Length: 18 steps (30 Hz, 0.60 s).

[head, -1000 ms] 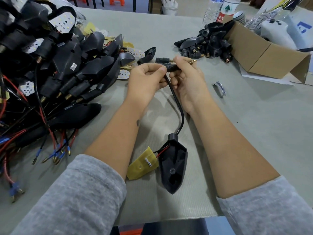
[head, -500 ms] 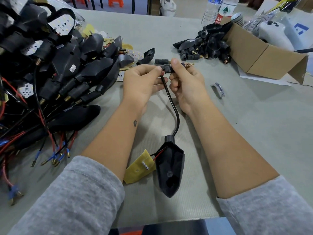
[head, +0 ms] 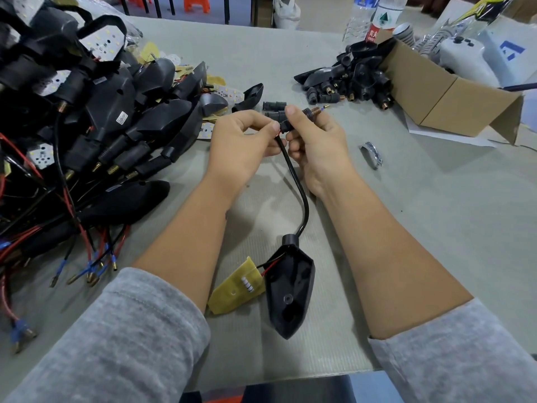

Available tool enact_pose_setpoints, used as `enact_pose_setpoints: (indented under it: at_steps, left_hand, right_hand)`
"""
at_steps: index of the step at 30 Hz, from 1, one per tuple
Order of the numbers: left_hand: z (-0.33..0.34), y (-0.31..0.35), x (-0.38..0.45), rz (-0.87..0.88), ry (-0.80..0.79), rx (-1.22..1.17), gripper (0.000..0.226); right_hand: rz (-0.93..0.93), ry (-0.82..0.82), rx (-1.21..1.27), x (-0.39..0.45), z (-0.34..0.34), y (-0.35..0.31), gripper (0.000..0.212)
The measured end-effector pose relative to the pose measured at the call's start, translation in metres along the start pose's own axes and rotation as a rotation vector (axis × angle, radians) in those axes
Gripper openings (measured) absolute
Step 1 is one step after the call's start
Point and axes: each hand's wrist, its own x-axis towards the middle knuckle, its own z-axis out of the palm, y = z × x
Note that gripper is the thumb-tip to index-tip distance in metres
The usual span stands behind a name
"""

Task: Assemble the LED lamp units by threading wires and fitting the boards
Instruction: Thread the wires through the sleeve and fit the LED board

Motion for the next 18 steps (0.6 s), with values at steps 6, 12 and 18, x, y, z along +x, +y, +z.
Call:
enact_pose_setpoints:
  at_steps: [6,12,18]
  left_hand:
    - [-0.0024,-0.0001,0.004,-0.243,0.07,-0.235,0.022]
    - [0.0017,0.0032,0.0044,-0.269,0.156,-0.313,0.017]
    - [0.0027,0.0057,0.0021,-0.249,0.112,-0.339,0.017]
  right_hand:
    - [-0.063,-0.136,-0.035,-0.0027,0.004,0.0013,0.011]
    - [-0.005,-0.202,0.084,-0.0011,0.0037,0.0011,0.011]
    - [0.034,-0.126,0.109,0.0016,0.0011,0.0011,0.009]
